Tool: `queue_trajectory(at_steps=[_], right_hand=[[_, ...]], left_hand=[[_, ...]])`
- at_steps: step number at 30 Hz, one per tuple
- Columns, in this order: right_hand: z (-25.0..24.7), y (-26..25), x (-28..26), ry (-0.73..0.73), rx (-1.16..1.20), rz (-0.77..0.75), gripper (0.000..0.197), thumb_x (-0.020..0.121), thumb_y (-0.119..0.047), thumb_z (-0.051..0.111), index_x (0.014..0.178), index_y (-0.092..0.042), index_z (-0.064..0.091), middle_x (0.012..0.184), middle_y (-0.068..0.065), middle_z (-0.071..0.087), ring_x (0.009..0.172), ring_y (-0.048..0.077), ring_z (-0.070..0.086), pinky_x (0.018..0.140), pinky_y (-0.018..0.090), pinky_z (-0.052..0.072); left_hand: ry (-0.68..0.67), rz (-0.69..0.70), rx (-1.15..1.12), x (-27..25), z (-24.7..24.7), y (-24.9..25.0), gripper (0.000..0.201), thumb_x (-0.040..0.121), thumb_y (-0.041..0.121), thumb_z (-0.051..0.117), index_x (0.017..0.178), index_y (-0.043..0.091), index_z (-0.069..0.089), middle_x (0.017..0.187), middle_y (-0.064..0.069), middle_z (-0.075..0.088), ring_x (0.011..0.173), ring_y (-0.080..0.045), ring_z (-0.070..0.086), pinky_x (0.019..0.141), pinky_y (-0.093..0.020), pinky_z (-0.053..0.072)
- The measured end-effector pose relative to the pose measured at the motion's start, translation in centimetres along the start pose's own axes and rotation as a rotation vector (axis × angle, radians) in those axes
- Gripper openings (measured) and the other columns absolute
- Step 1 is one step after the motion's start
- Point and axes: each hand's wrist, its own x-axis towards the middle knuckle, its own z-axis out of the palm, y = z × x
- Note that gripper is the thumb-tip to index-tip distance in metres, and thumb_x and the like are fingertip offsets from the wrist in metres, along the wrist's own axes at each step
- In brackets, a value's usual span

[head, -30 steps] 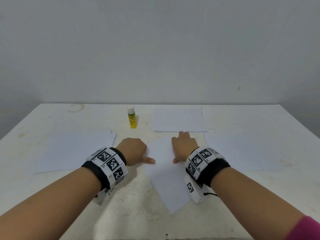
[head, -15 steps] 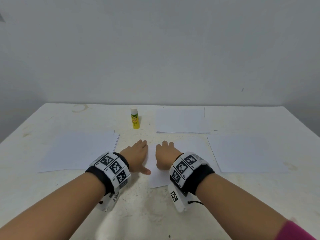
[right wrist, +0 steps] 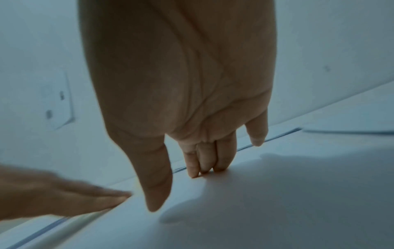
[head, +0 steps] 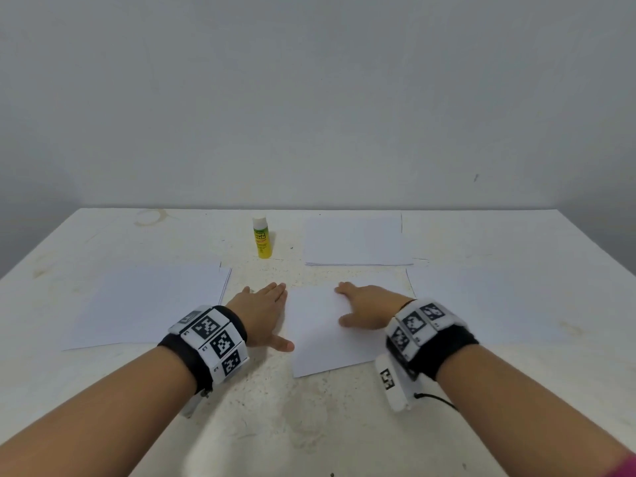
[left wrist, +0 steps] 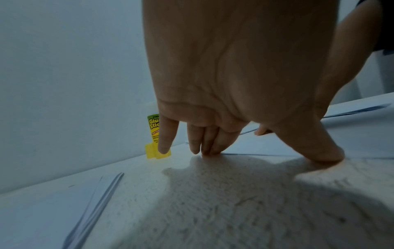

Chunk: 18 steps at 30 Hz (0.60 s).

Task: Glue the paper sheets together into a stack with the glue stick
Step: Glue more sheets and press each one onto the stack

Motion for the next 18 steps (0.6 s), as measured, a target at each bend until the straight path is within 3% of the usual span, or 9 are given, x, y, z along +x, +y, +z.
queue_trajectory(at_steps=[5, 9, 11, 13, 14, 16, 18], right_hand=[[-1.4, 4.6, -1.3, 0.053, 0.007, 0.139, 0.067, 0.094, -0.044, 0.053, 0.148, -0.022, 0.021, 0.141, 0.008, 0.046, 0.125, 0.026, 0.047, 0.099, 0.034, 0.038], [-1.2, 3.8, -1.3, 0.101, -0.026, 0.153, 0.074, 0.084, -0.035, 0.070, 0.142, -0.014, 0.027, 0.133, 0.010, 0.049, 0.118, 0.026, 0.051, 0.091, 0.032, 0.044], [-0.9, 3.0, -1.1, 0.142, -0.077, 0.167, 0.069, 0.084, -0.028, 0.072, 0.135, -0.006, 0.032, 0.130, 0.014, 0.048, 0.116, 0.028, 0.052, 0.085, 0.031, 0.044], [-0.4, 2.2, -1.0, 0.179, -0.140, 0.184, 0.062, 0.085, -0.025, 0.070, 0.131, -0.002, 0.036, 0.131, 0.015, 0.044, 0.121, 0.029, 0.046, 0.089, 0.032, 0.044], [-0.2, 1.9, -0.9, 0.192, -0.160, 0.188, 0.059, 0.086, -0.024, 0.069, 0.131, -0.002, 0.037, 0.132, 0.015, 0.041, 0.124, 0.029, 0.042, 0.094, 0.033, 0.043], [0.2, 1.3, -0.8, 0.194, -0.153, 0.189, 0.050, 0.090, -0.017, 0.061, 0.131, -0.001, 0.038, 0.134, 0.016, 0.037, 0.126, 0.030, 0.038, 0.098, 0.034, 0.041], [0.5, 0.6, -0.8, 0.176, -0.140, 0.192, 0.040, 0.094, -0.009, 0.047, 0.131, 0.002, 0.039, 0.135, 0.019, 0.036, 0.125, 0.030, 0.039, 0.100, 0.034, 0.039]], left_hand=[[0.007, 0.011, -0.002, 0.0, 0.0, 0.0, 0.107, 0.085, 0.070, 0.044, 0.151, 0.002, -0.007, 0.161, -0.007, -0.010, 0.149, -0.019, -0.001, 0.118, -0.046, 0.013], [0.010, 0.043, -0.011, -0.3, -0.2, -0.4, 0.113, 0.079, 0.075, 0.044, 0.152, 0.003, -0.003, 0.161, -0.007, -0.006, 0.148, -0.019, 0.005, 0.118, -0.042, 0.017], [0.021, 0.051, -0.045, -0.2, -0.7, -1.2, 0.120, 0.065, 0.087, 0.033, 0.153, 0.007, 0.014, 0.161, -0.004, 0.011, 0.145, -0.020, 0.019, 0.115, -0.040, 0.028], [0.089, 0.016, -0.090, 0.0, -1.3, -1.6, 0.122, 0.053, 0.096, 0.015, 0.136, 0.013, 0.047, 0.145, -0.002, 0.042, 0.127, -0.020, 0.045, 0.101, -0.041, 0.043], [0.125, -0.013, -0.086, 0.2, -1.6, -1.6, 0.114, 0.056, 0.094, 0.012, 0.122, 0.012, 0.056, 0.130, -0.002, 0.053, 0.113, -0.020, 0.053, 0.092, -0.038, 0.046], [0.216, -0.059, -0.043, 0.5, -2.0, -1.0, 0.085, 0.079, 0.081, 0.024, 0.110, 0.008, 0.057, 0.117, -0.004, 0.054, 0.098, -0.020, 0.055, 0.081, -0.032, 0.044], [0.342, 0.004, -0.045, 0.7, -1.9, 0.2, 0.057, 0.094, 0.058, 0.041, 0.122, 0.009, 0.049, 0.130, -0.005, 0.045, 0.107, -0.021, 0.051, 0.084, -0.032, 0.042]])
